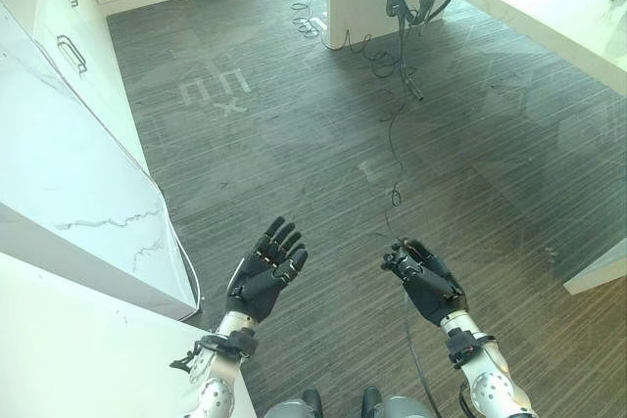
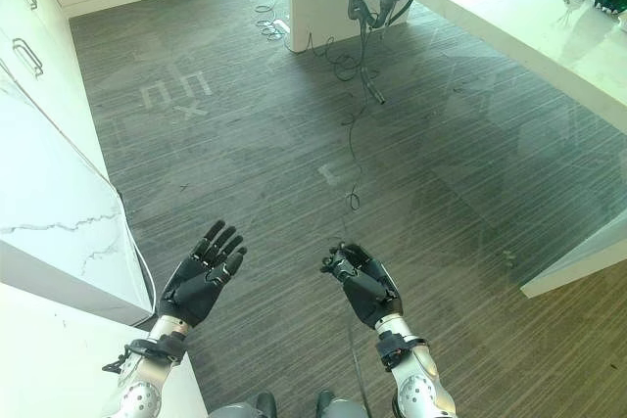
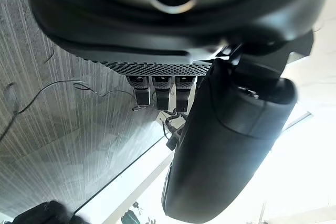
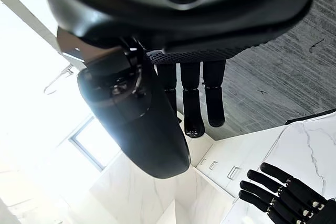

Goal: Place the dishes in the dishwasher.

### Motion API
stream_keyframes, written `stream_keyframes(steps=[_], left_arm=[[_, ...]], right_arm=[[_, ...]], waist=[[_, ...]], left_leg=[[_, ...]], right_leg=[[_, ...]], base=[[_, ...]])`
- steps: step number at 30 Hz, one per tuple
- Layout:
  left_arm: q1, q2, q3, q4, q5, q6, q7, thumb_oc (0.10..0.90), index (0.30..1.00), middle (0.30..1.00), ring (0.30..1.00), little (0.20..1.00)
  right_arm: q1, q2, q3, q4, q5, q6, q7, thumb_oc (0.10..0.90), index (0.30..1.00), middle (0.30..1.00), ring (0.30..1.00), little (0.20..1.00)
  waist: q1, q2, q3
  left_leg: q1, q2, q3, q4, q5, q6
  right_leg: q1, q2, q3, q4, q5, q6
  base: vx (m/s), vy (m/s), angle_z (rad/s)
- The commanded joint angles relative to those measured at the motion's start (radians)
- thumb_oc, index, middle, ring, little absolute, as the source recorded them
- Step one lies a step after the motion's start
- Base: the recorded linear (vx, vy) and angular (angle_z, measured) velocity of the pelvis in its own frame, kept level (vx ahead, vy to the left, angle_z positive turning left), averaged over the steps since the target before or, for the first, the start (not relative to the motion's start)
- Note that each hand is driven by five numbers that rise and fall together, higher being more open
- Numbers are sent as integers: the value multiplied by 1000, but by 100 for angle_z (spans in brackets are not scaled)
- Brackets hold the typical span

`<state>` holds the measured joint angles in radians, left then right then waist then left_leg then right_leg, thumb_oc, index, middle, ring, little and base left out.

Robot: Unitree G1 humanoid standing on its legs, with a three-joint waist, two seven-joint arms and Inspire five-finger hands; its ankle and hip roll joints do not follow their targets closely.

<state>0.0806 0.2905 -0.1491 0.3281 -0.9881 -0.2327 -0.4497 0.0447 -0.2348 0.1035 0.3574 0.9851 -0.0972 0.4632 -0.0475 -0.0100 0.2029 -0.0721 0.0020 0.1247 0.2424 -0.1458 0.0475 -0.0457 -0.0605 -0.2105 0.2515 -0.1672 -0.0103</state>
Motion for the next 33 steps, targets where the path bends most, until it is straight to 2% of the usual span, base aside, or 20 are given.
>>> stream_keyframes(steps=[1, 4, 9, 10, 11, 12, 13, 15, 16, 17, 18, 19, 20, 22, 25, 26, 27, 28, 30, 33], left_arm=[[-40, 15, 22, -116, 11, -52, -62, 800, 900, 900, 900, 900], [-33, 9, 32, -113, -25, -29, -68, 800, 900, 900, 900, 900], [-40, 17, 38, -105, 94, -22, 48, 800, 900, 900, 900, 900], [-45, 21, 36, -79, 157, -41, 101, 800, 900, 900, 900, 900], [-49, 23, 36, -66, 171, -51, 94, 800, 900, 900, 900, 900], [-53, 29, 42, -57, 202, -53, 83, 800, 900, 900, 900, 900], [-56, 34, 45, -52, 224, -53, 91, 800, 900, 900, 900, 900], [-80, 44, 51, 0, 318, -61, 122, 800, 900, 900, 900, 900], [-97, 54, 40, 67, 390, -82, 151, 800, 900, 900, 900, 900], [-104, 57, 33, 99, 432, -90, 169, 800, 900, 900, 900, 900], [-107, 66, 13, 156, 499, -99, 192, 800, 900, 900, 900, 900], [-106, 66, 6, 177, 525, -105, 203, 800, 900, 900, 900, 900], [-97, 69, -2, 224, 570, -126, 221, 800, 900, 900, 900, 900], [-93, 69, -1, 264, 594, -149, 224, 800, 900, 900, 900, 900], [-103, 87, 0, 295, 674, -163, 238, 800, 900, 900, 900, 900], [-119, 97, -5, 306, 687, -156, 241, 800, 900, 900, 900, 900], [-158, 101, -26, 349, 704, -155, 241, 800, 900, 900, 900, 900], [-175, 104, -49, 370, 735, -160, 256, 800, 900, 900, 900, 900], [-186, 105, -69, 380, 783, -165, 288, 800, 900, 900, 900, 900], [-207, 115, -85, 386, 765, -153, 310, 800, 900, 900, 900, 900]], right_arm=[[-12, -10, -44, -134, 53, -51, 78, 800, 900, 900, 900, 900], [-7, -11, -39, -138, 44, -54, 77, 800, 900, 900, 900, 900], [-7, -25, -38, -141, 27, -43, 31, 800, 900, 900, 900, 900], [-3, -33, -44, -136, -21, -38, 12, 800, 900, 900, 900, 900], [0, -40, -47, -137, -44, -42, 9, 800, 900, 900, 900, 900], [6, -58, -59, -137, -56, -48, 13, 800, 900, 900, 900, 900], [7, -66, -67, -133, -60, -52, 12, 800, 900, 900, 900, 900], [-1, -75, -76, -90, -111, -74, -15, 800, 900, 900, 900, 900], [-13, -84, -75, -49, -151, -79, -35, 800, 900, 900, 900, 900], [-19, -89, -73, -31, -174, -78, -46, 800, 900, 900, 900, 900], [-20, -99, -62, -1, -204, -80, -68, 800, 900, 900, 900, 900], [-17, -104, -57, 8, -209, -79, -76, 800, 900, 900, 900, 900], [-4, -117, -49, 32, -211, -91, -83, 800, 900, 900, 900, 900], [2, -130, -55, 59, -207, -110, -78, 800, 900, 900, 900, 900], [-2, -127, -73, 113, -216, -139, -82, 800, 900, 900, 900, 900], [-6, -118, -80, 133, -235, -151, -97, 800, 900, 900, 900, 900], [-21, -104, -83, 160, -237, -161, -130, 800, 900, 900, 900, 900], [-26, -95, -78, 174, -243, -154, -138, 800, 900, 900, 900, 900], [-40, -93, -65, 206, -266, -140, -124, 800, 900, 900, 900, 900], [-62, -104, -34, 250, -260, -162, -102, 800, 900, 900, 900, 900]], waist=[[10, 7, -61], [13, 7, -61], [7, 7, -57], [2, 3, -50], [0, -4, -44], [8, -34, -25], [14, -45, -6], [13, -36, 19], [8, -20, 21], [5, -9, 24], [4, 28, 27], [2, 37, 27], [2, 48, 31], [-9, 51, 28], [12, 53, 12], [14, 56, 2], [5, 59, -3], [-1, 62, 4], [-1, 66, 12], [-42, 72, 39]], left_leg=[[-7, 110, 9, 58, -102, -96], [-7, 112, 3, 58, -98, -100], [6, 120, 4, 58, -85, -111], [30, 106, 24, 58, -73, -112], [43, 92, 45, 58, -61, -108], [49, 57, 73, 58, 18, -104], [11, 47, 71, 113, 59, -107], [-81, 72, 78, 168, 121, -116], [-77, 94, 98, 78, 156, -126], [-81, 111, 102, 58, 156, -130], [-148, 170, 69, 58, 148, -148], [-174, 188, 52, 58, 149, -154], [-243, 241, 34, 58, 140, -162], [-255, 270, 95, 58, 123, -157], [-241, 198, 68, 58, 104, -129], [-228, 173, 67, 58, 87, -108], [-196, 111, 59, 58, 46, -61], [-165, 82, 60, 58, 12, -30], [-139, 75, 68, 58, -12, -16], [-80, 45, 55, 58, -52, -10]], right_leg=[[-15, -68, -9, 49, -73, 120], [-12, -64, -14, 49, -77, 116], [-10, -46, -14, 49, -82, 102], [-8, -40, -9, 49, -82, 93], [-7, -42, -2, 49, -80, 89], [0, -60, 16, 49, -74, 77], [7, -62, 25, 49, -72, 68], [17, -40, 32, 49, -75, 59], [26, -30, 29, 49, -82, 64], [32, -23, 26, 49, -87, 67], [46, 6, 24, 49, -99, 73], [50, 12, 23, 49, -104, 74], [67, 7, 19, 49, -115, 78], [89, -28, -11, 49, -126, 92], [203, -43, 18, 49, -178, 114], [239, -47, 8, 49, -153, 127], [198, -86, 6, 208, -7, 175], [111, -117, 4, 385, 61, 179], [41, -134, -5, 459, 91, 171], [-64, 19, -27, 347, 43, 146]], base=[[40, -73, 5], [51, -98, 6], [60, -114, 12], [114, -118, 4], [157, -165, 7], [108, -144, 6], [89, -137, 8], [137, 29, 16], [248, 175, 25], [357, 300, 22], [322, 267, 1], [478, 370, -1], [457, 340, -11], [532, 473, -23], [511, 410, -44], [655, 523, -46], [545, 536, 6], [396, 436, 41], [216, 199, 31], [277, 9, -26]])
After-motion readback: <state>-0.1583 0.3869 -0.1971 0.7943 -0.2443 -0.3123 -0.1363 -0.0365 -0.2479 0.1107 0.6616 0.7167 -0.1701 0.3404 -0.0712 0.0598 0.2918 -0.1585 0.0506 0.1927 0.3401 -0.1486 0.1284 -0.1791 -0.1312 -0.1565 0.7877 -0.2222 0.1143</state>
